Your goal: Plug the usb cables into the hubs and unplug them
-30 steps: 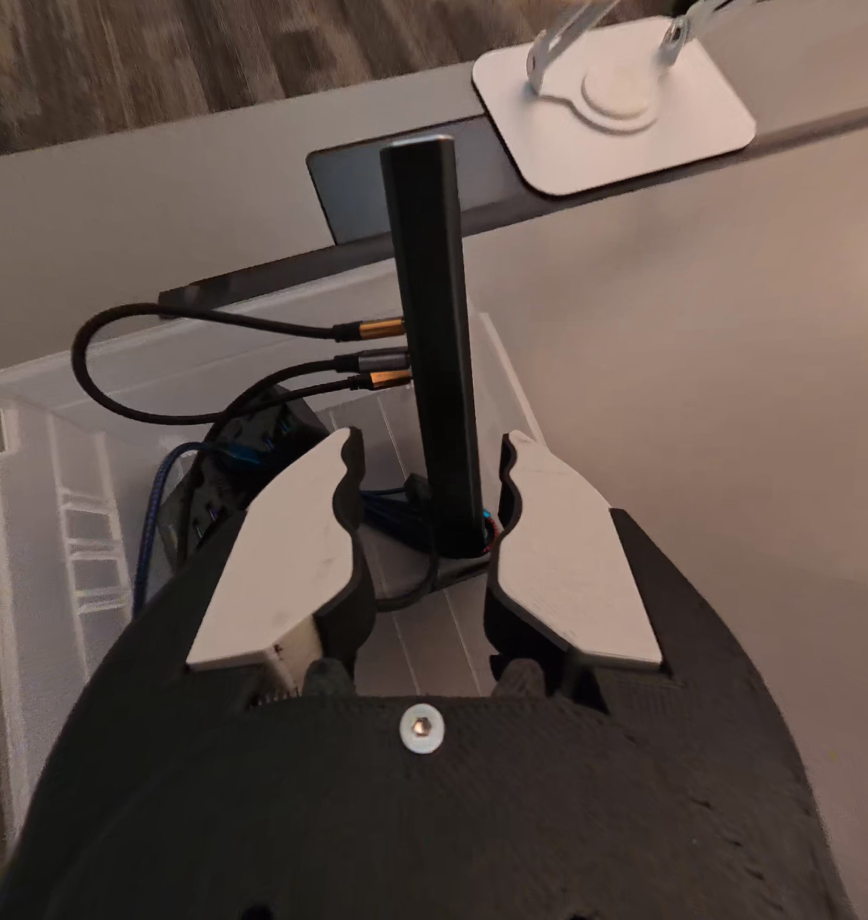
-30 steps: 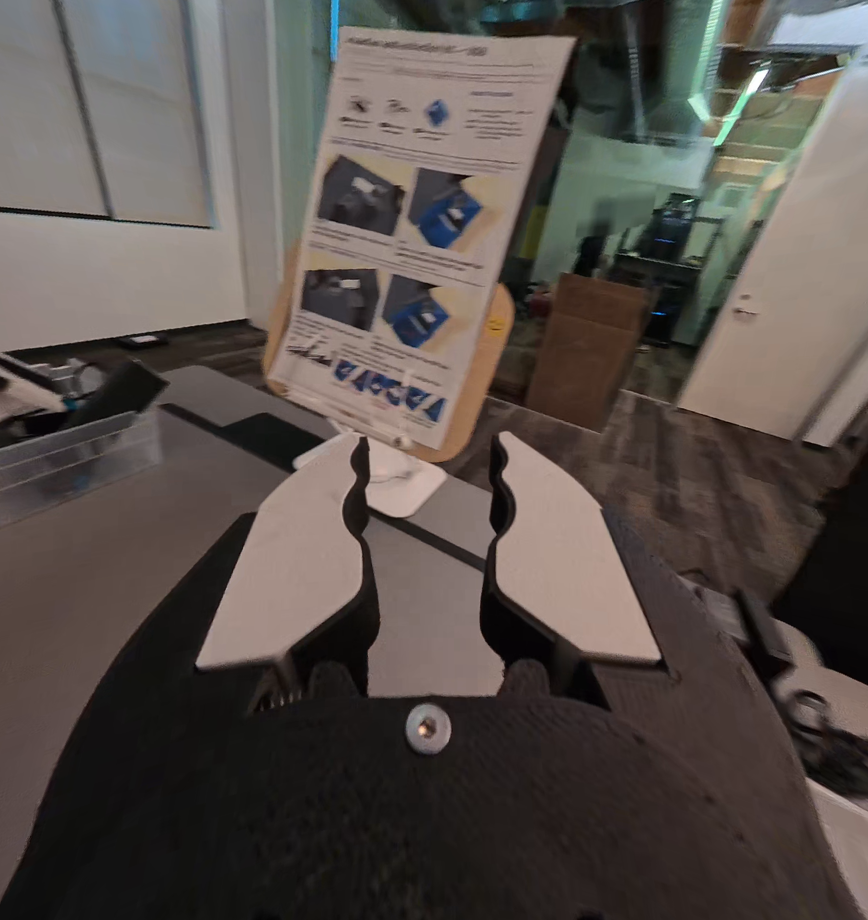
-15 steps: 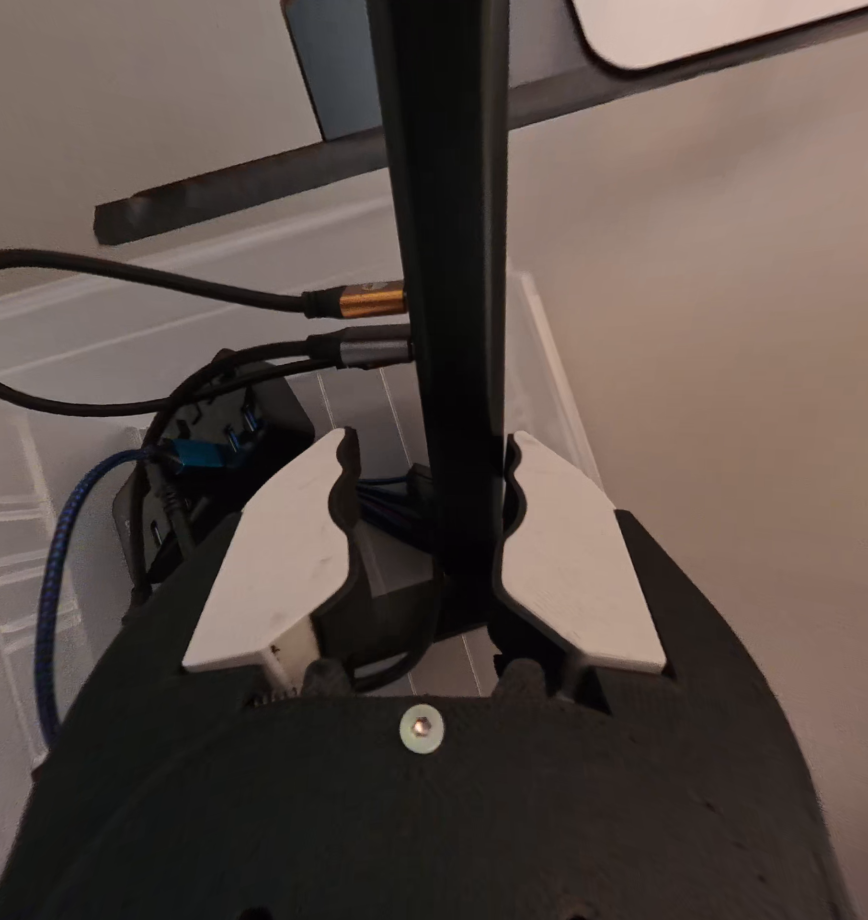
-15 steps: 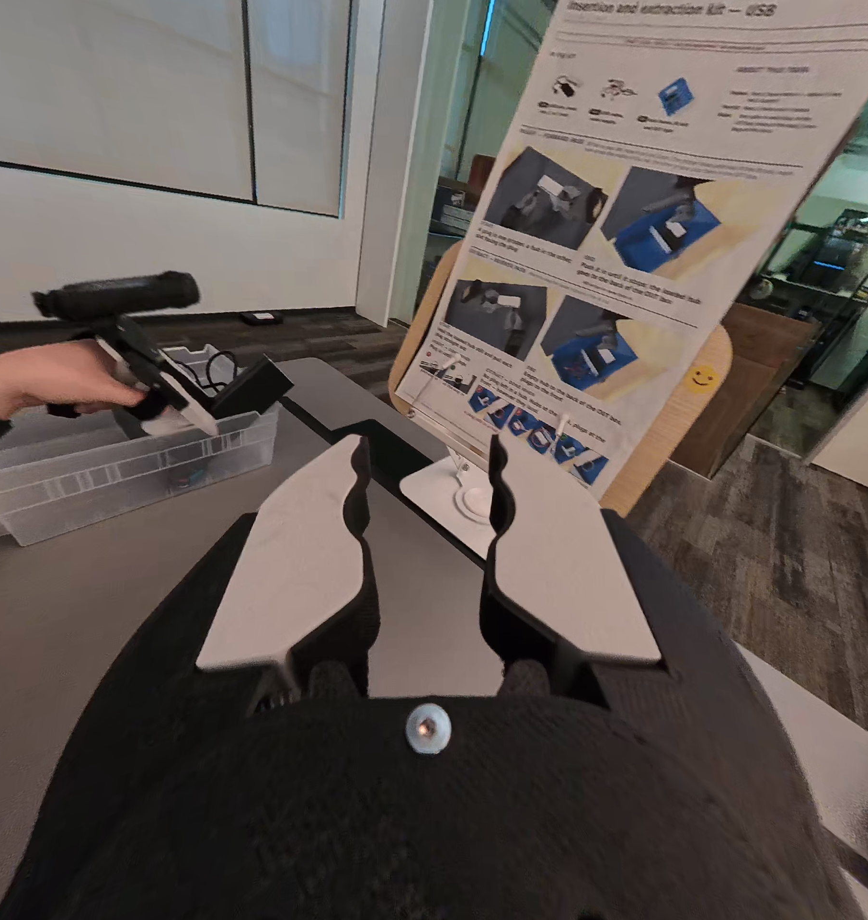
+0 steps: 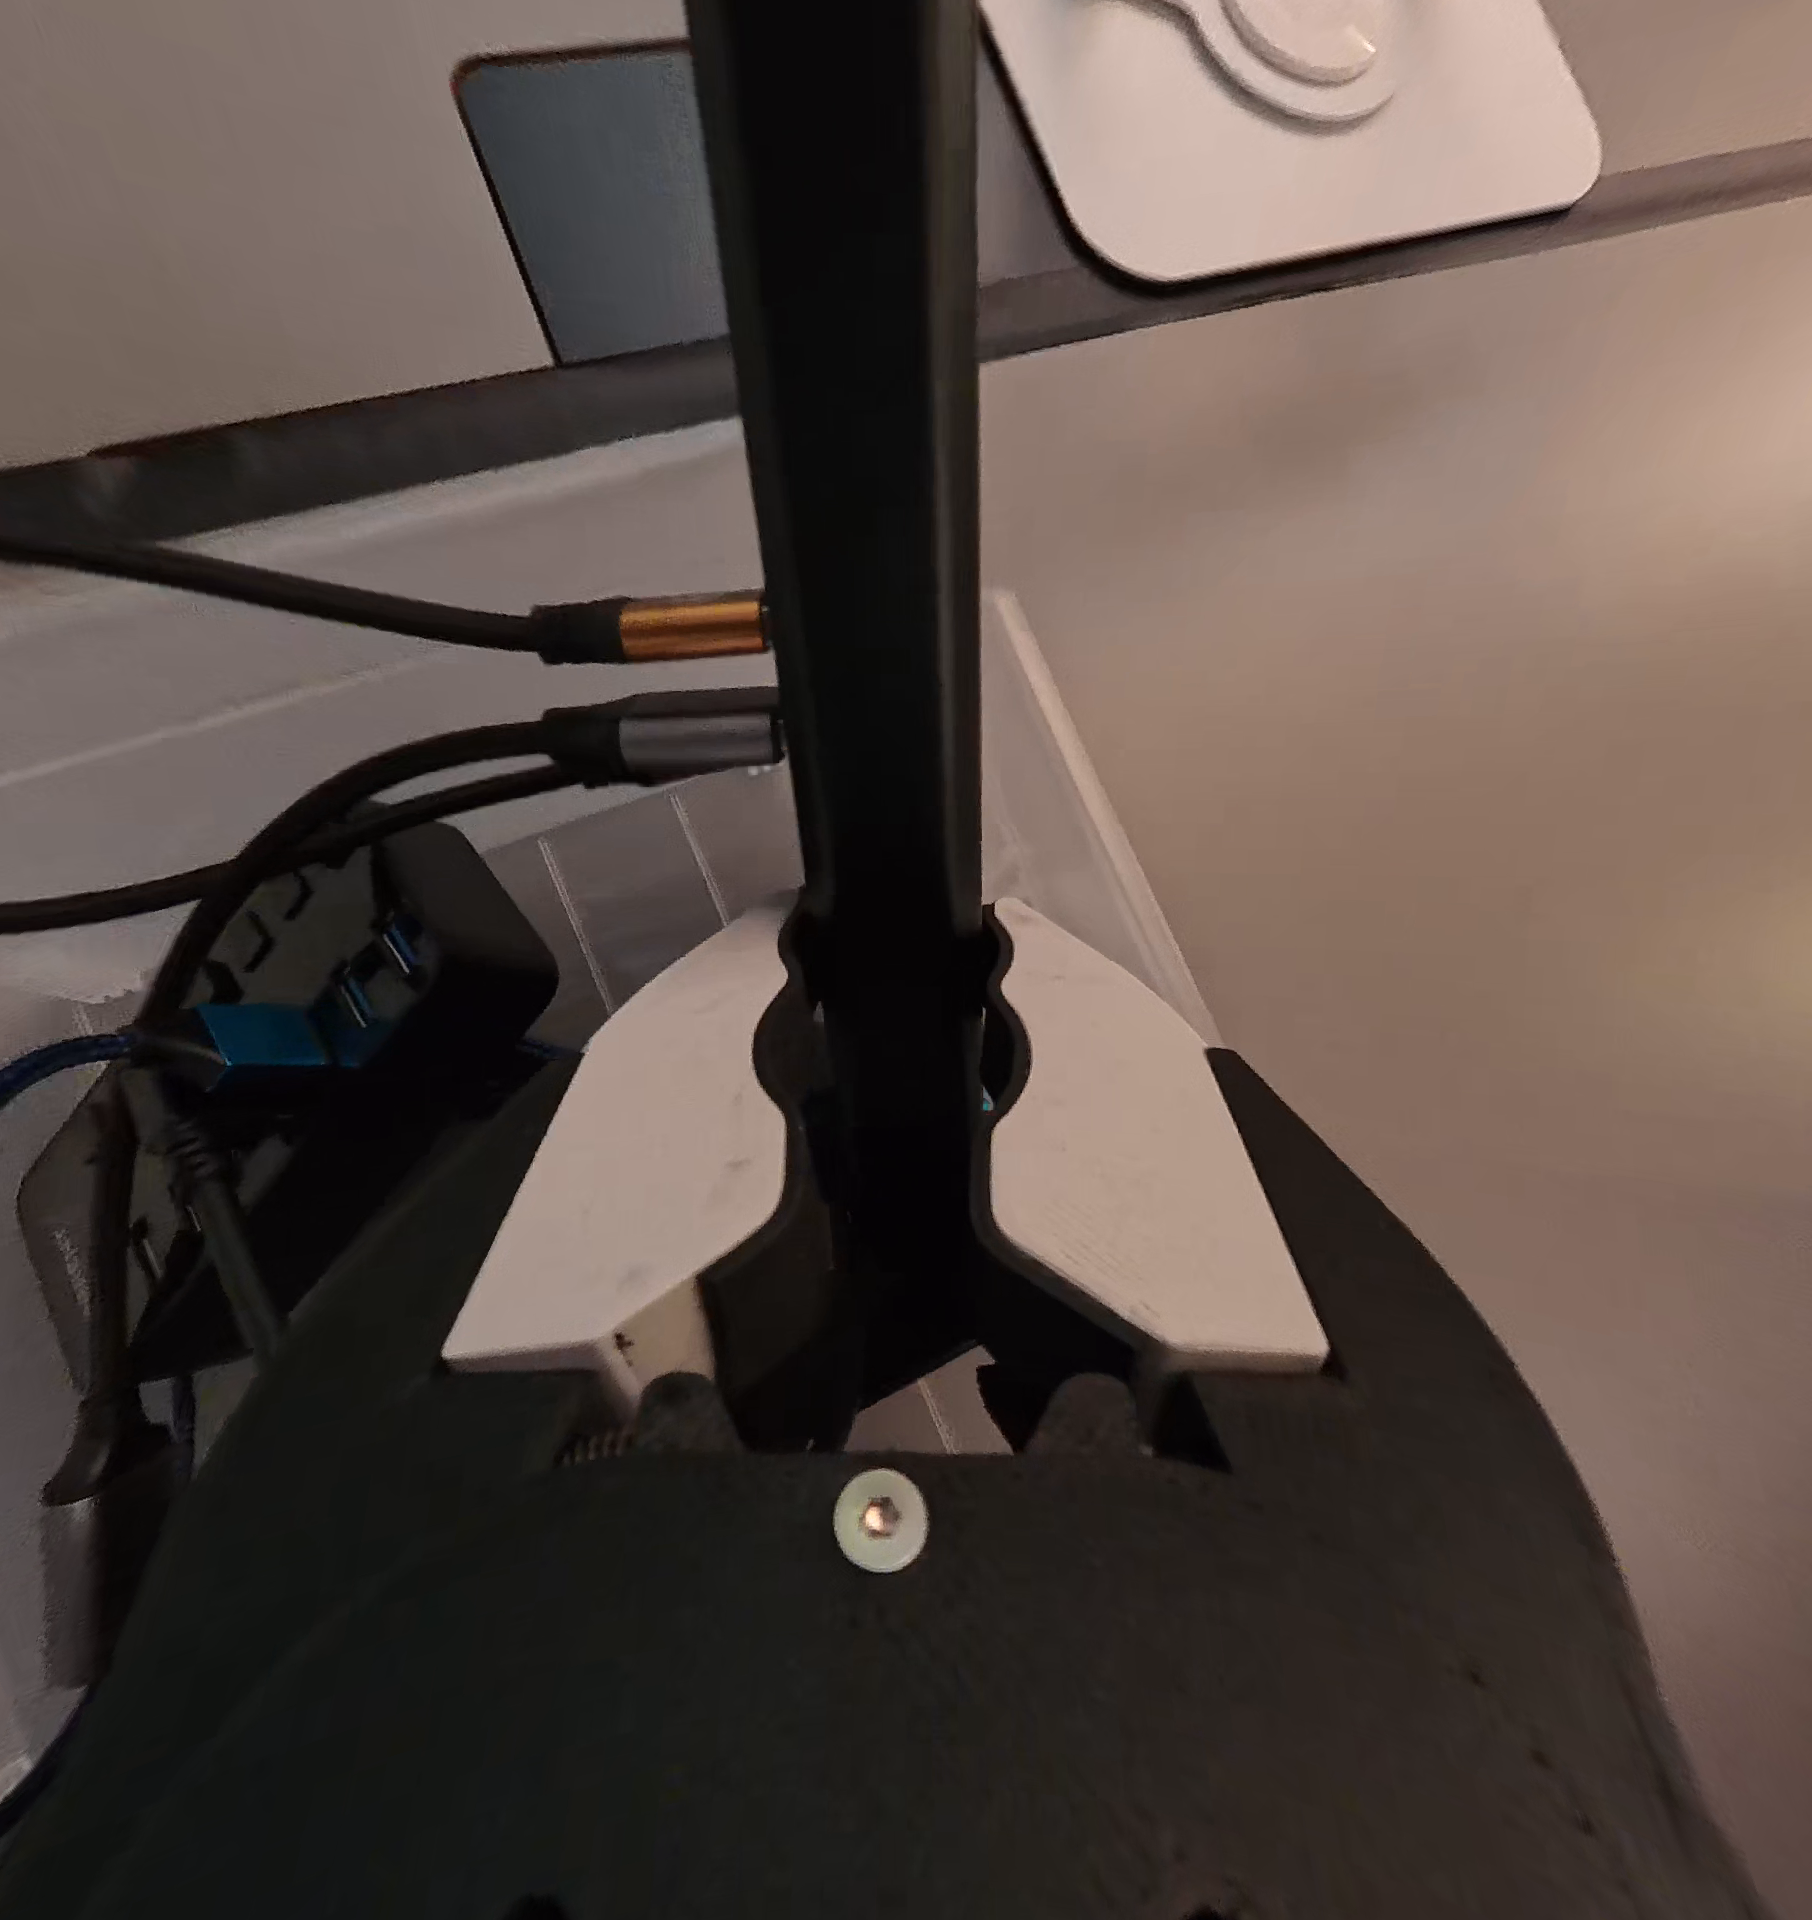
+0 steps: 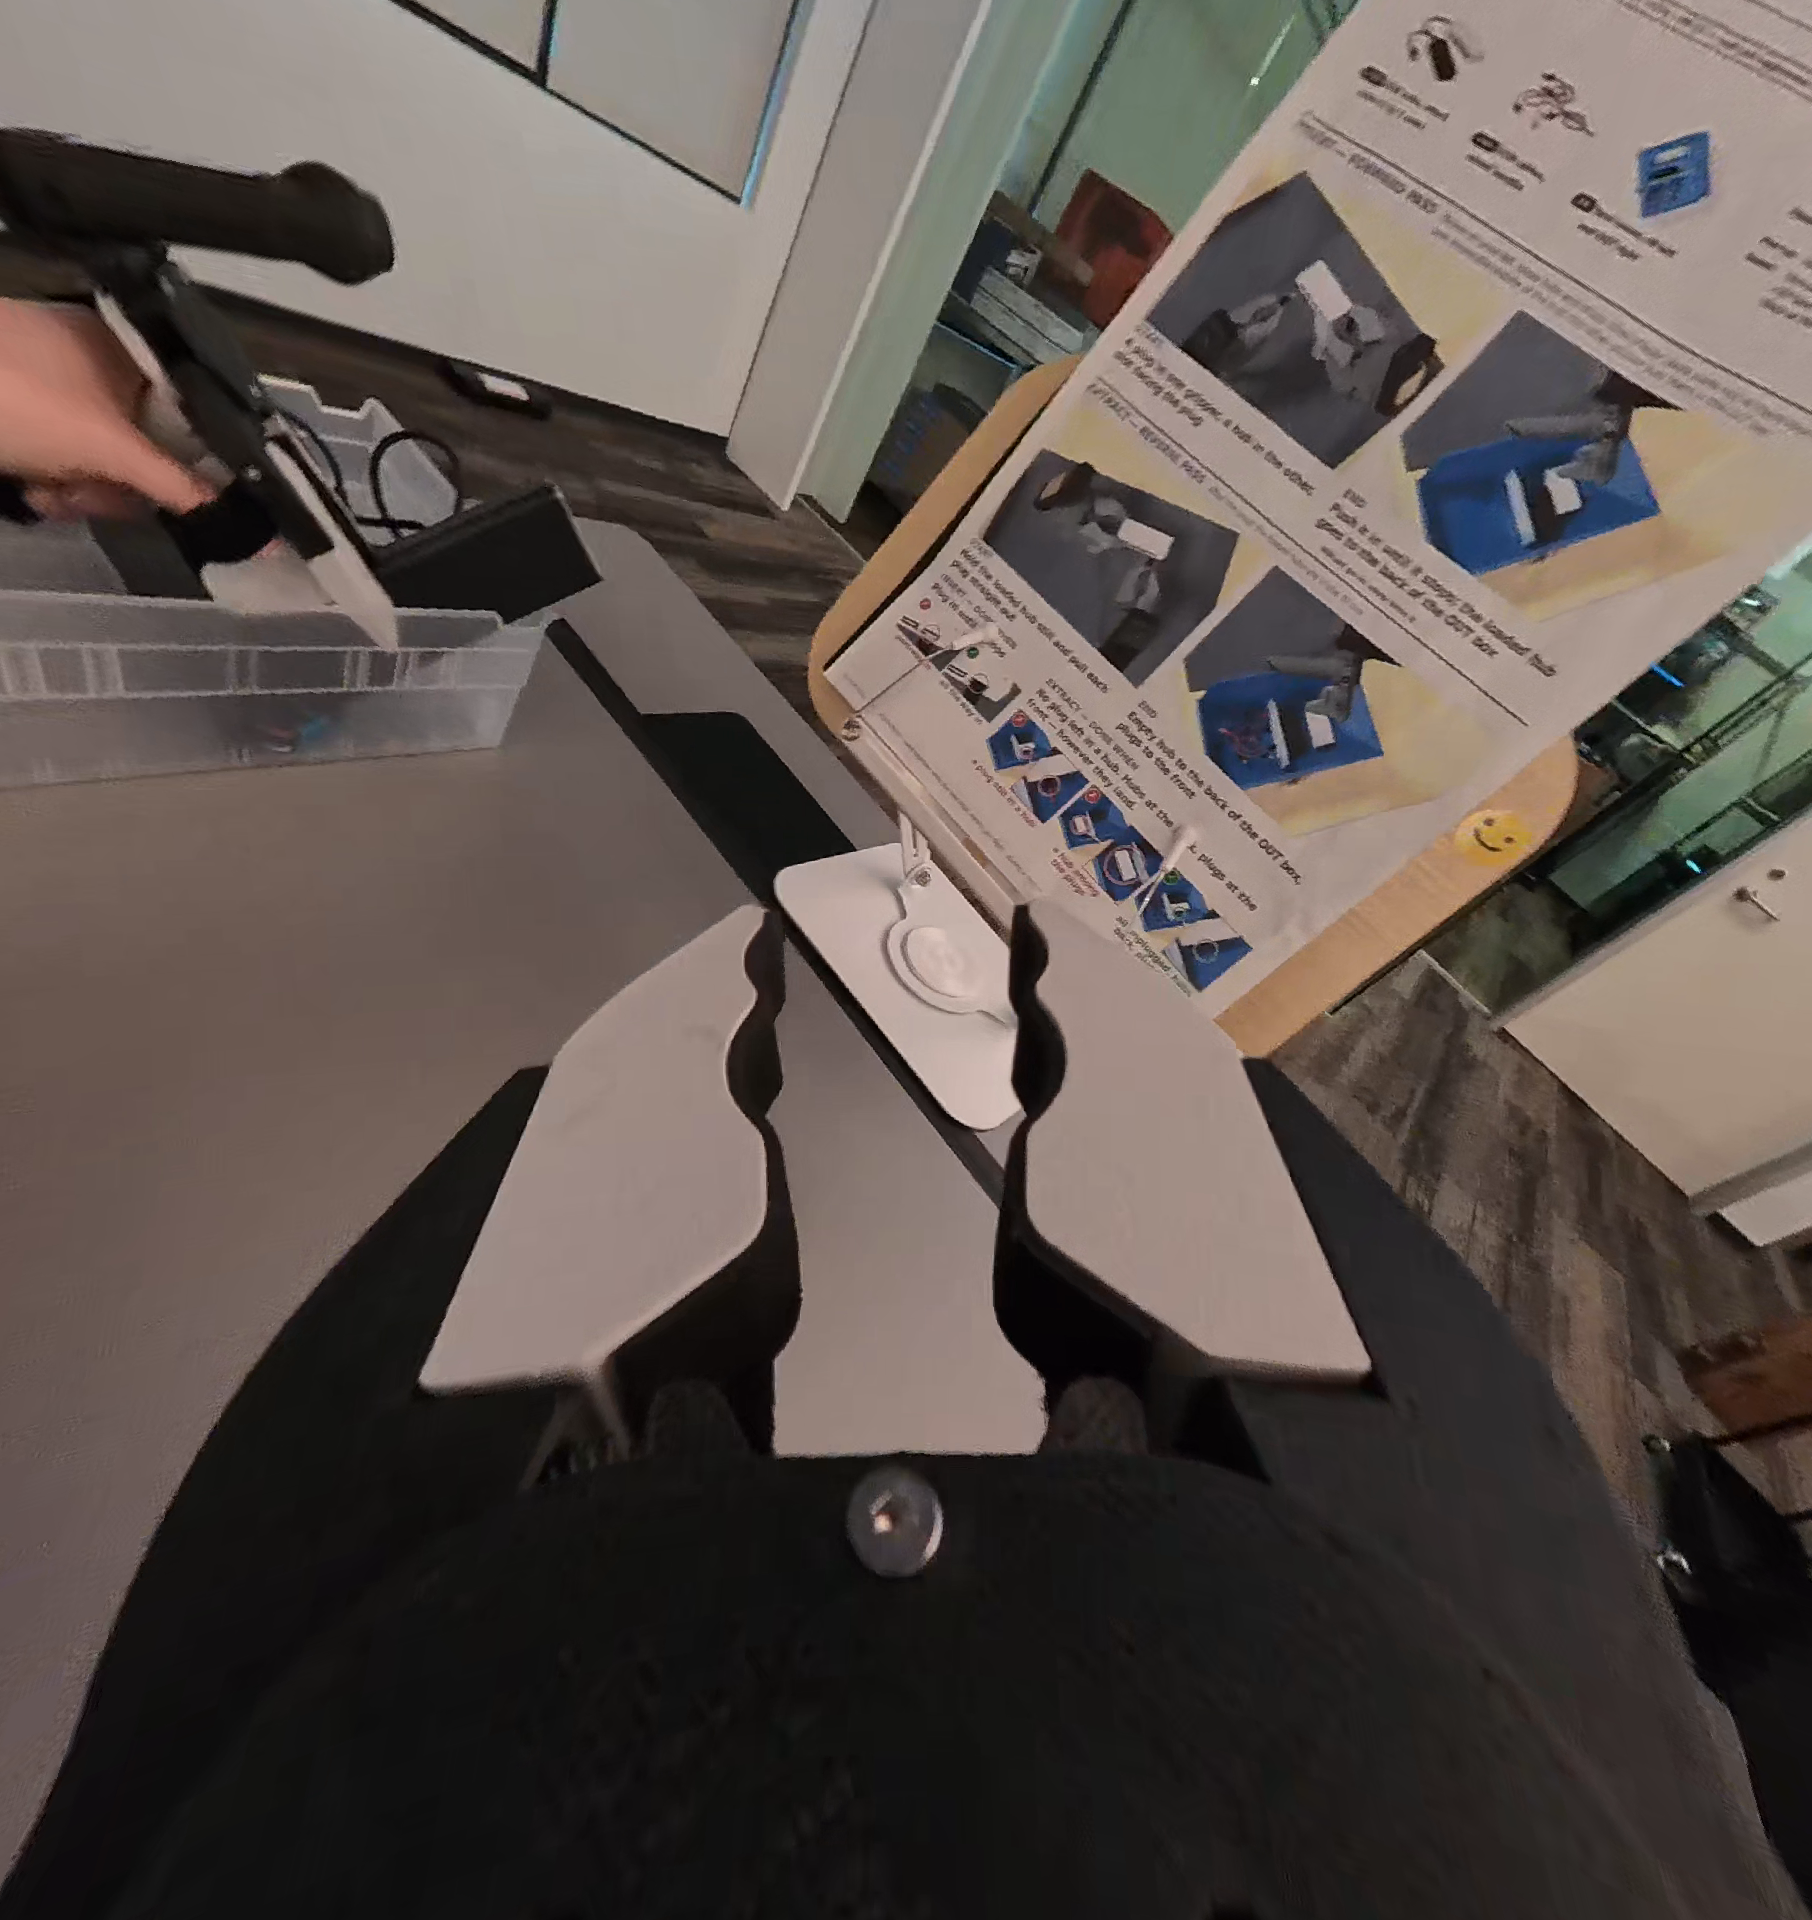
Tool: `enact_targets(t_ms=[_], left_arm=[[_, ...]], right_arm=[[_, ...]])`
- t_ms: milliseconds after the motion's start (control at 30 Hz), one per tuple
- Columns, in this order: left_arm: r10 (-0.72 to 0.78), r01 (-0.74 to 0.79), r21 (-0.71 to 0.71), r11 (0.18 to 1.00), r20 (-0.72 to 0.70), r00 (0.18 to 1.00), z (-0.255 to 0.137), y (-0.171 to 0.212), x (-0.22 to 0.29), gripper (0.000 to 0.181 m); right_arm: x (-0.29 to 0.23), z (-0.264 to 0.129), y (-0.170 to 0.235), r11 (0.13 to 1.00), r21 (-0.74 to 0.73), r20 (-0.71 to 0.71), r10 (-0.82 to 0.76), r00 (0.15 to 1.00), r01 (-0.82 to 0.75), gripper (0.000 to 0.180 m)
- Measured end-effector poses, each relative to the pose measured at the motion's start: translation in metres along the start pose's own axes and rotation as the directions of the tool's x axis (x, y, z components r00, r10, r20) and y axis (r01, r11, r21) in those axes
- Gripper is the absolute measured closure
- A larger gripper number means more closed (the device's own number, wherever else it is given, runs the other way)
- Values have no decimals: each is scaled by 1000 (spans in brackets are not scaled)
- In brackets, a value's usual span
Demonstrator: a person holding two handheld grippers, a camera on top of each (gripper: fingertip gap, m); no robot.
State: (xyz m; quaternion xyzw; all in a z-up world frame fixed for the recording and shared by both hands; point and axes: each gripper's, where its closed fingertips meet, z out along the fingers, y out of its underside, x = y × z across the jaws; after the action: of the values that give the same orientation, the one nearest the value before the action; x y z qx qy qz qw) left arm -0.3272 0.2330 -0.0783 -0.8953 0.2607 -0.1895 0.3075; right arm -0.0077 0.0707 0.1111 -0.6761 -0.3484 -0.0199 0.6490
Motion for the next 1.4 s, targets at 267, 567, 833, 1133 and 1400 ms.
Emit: enact_targets(t_ms=[267, 567, 833, 1133, 1400], left_arm=[[-11, 32, 184, 982, -112, 994, -44, -28, 17, 155], [99, 139, 521, 842, -403, 910, -134, -79, 86, 155], [329, 242, 700, 672, -575, 749, -226, -90, 156, 156], [463, 25, 825, 565, -342, 818, -227, -87, 230, 155], [532, -227, 917, 326, 21, 847, -142, -86, 334, 155]], right_arm=[[-10, 13, 28, 996, -86, 48, -19, 999, 23, 140], [-47, 44, 49, 980, -122, 197, 176, 964, -154, 141], [-80, 63, 56, 968, -171, 293, 229, 928, -185, 140], [-70, 33, -10, 923, 55, 320, 346, 882, -382, 134], [-58, -14, -74, 802, 291, 319, 433, 843, -522, 110]])
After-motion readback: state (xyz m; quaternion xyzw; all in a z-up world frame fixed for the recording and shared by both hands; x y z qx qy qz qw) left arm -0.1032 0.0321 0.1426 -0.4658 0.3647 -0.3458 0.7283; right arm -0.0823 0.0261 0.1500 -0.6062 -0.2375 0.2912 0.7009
